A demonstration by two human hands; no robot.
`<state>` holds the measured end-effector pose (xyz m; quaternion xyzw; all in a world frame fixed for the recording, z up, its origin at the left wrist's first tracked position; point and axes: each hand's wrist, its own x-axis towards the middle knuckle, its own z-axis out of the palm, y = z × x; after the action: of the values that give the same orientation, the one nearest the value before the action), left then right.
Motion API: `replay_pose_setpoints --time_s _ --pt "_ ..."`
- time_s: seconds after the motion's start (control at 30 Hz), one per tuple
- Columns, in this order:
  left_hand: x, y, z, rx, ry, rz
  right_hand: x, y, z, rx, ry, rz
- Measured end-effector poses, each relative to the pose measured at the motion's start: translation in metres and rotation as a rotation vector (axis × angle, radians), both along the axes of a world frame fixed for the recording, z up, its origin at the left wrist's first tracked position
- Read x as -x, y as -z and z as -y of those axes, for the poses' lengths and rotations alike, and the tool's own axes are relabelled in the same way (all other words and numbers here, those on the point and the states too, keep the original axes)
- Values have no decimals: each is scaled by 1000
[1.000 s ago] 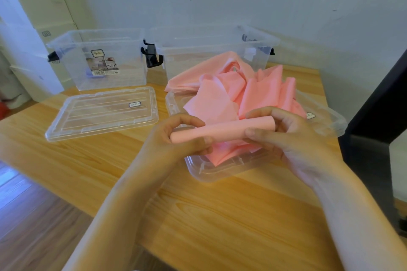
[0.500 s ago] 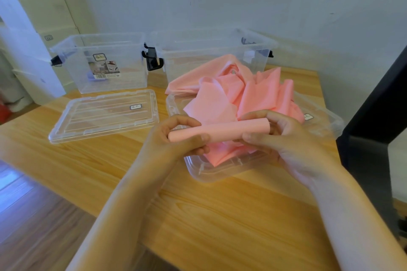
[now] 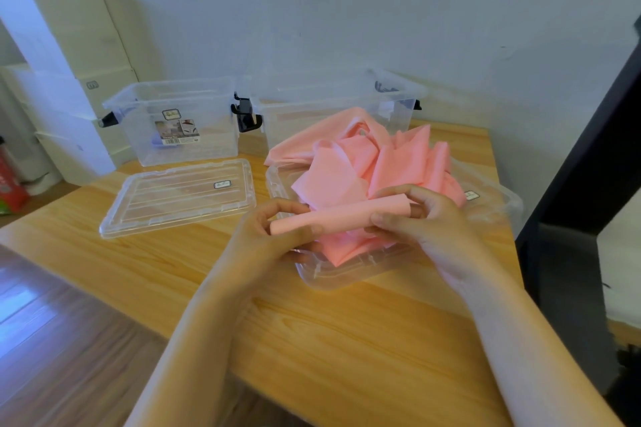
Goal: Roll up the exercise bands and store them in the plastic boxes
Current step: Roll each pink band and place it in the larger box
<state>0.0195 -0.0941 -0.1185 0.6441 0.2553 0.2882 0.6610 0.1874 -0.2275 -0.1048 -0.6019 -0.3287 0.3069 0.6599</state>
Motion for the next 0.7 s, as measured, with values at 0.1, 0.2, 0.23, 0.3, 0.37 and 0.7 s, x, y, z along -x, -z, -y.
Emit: replay_pose_setpoints --time_s 0.1,0.2,0.23,0.3,0.37,0.7 --pt "3 3 2 -65 -50 3 0 -1 2 9 -15 20" --pt "7 1 7 -119 -91 32 1 -1 3 -15 -115 -97" --pt "8 1 7 -151 -103 38 1 -1 3 -24 -154 -150" --pt "8 2 6 -218 -117 26 1 0 1 -14 -187 -189" --pt "8 1 6 -259 -123 7 2 1 0 -10 -169 -176" --pt "12 1 10 67 -59 106 10 -6 3 -34 -103 169"
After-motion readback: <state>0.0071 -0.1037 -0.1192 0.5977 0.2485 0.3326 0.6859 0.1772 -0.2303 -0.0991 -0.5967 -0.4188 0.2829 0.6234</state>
